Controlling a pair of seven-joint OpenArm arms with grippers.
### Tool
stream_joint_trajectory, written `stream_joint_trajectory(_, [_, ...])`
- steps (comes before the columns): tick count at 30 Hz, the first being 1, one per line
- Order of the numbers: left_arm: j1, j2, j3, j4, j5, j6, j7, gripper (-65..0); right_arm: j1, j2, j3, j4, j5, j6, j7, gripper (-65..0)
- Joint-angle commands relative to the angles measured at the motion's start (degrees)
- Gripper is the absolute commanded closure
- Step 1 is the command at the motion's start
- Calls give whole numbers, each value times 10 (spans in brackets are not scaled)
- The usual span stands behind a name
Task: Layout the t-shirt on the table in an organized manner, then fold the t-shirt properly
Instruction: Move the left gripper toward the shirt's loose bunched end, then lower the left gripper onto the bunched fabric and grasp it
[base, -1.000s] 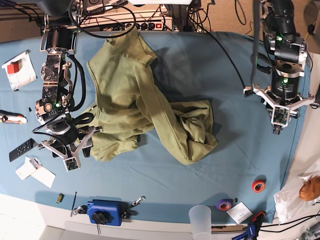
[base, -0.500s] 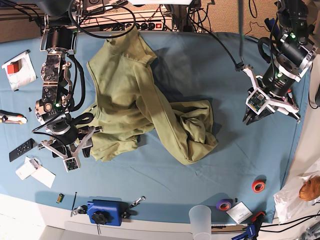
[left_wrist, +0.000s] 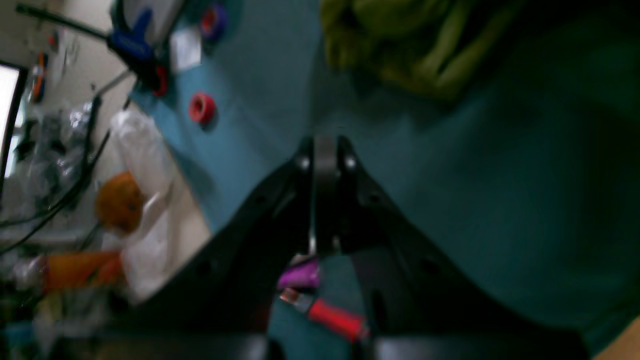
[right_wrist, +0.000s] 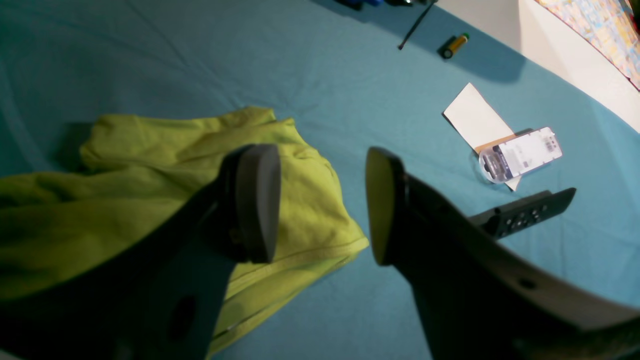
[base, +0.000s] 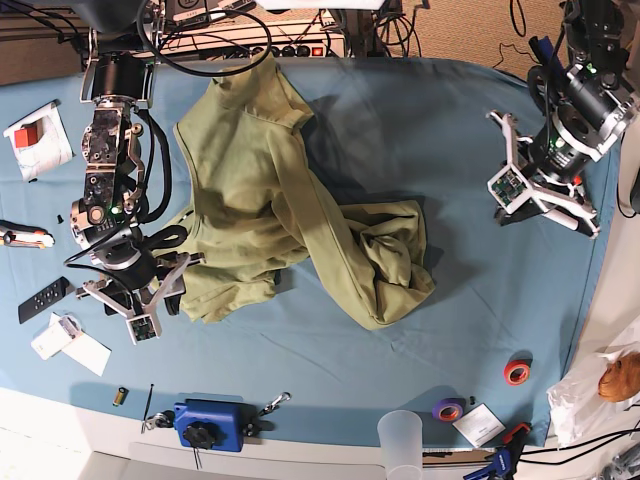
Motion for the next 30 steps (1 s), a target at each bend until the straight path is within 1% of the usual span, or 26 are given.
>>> stream_joint_trajectory(1, [2, -6, -6, 9, 7, 5, -9, 0, 13, 5, 3, 10, 0, -3, 15, -279])
stream_joint_trajectory(2, [5, -7, -8, 9, 10, 19, -9, 0, 13, 5, 3, 10, 0, -3, 15, -279])
stream_joint_trajectory(5, [6, -6, -21, 9, 12, 132, -15, 0, 13, 5, 3, 10, 0, -3, 15, -279])
stream_joint_trajectory(6, [6, -6, -28, 9, 20, 165, -23, 0, 13, 5, 3, 10, 0, -3, 15, -279])
stream_joint_trajectory(7, [6, -6, -35, 9, 30, 191, -29, 0, 13, 5, 3, 10, 0, -3, 15, -279])
stream_joint_trajectory(8, [6, -6, -43, 9, 37, 210, -37, 0, 13, 5, 3, 10, 0, -3, 15, -279])
stream_joint_trajectory(9, [6, -6, -53, 9, 39, 217, -41, 0, 13, 5, 3, 10, 0, -3, 15, -279])
stream_joint_trajectory(11, [6, -6, -71, 9, 36, 214, -44, 0, 13, 5, 3, 10, 0, -3, 15, -279])
stream_joint_trajectory(14, [6, -6, -86, -36, 21, 213, -44, 0, 13, 5, 3, 10, 0, -3, 15, -279])
stream_joint_trajectory(17, [5, -7, -93, -80, 21, 213, -46, 0, 13, 5, 3, 10, 0, -3, 16, -279])
stream_joint_trajectory(20, [1, -7, -95, -118, 20, 217, -81, 0, 13, 5, 3, 10, 0, -3, 18, -279])
stream_joint_trajectory(23, [-25, -7, -95, -159, -31, 214, -93, 0, 13, 5, 3, 10, 0, -3, 19, -279])
stream_joint_trajectory(25, [-53, -7, -95, -192, -75, 202, -93, 0, 13, 5, 3, 10, 0, -3, 19, -279])
stream_joint_trajectory(29, [-106, -7, -95, -246, -161, 142, -96, 0, 13, 5, 3, 10, 0, -3, 19, -279])
stream_joint_trajectory(30, [-118, -6, -95, -254, -186, 134, -95, 0, 13, 5, 3, 10, 0, -3, 18, -279])
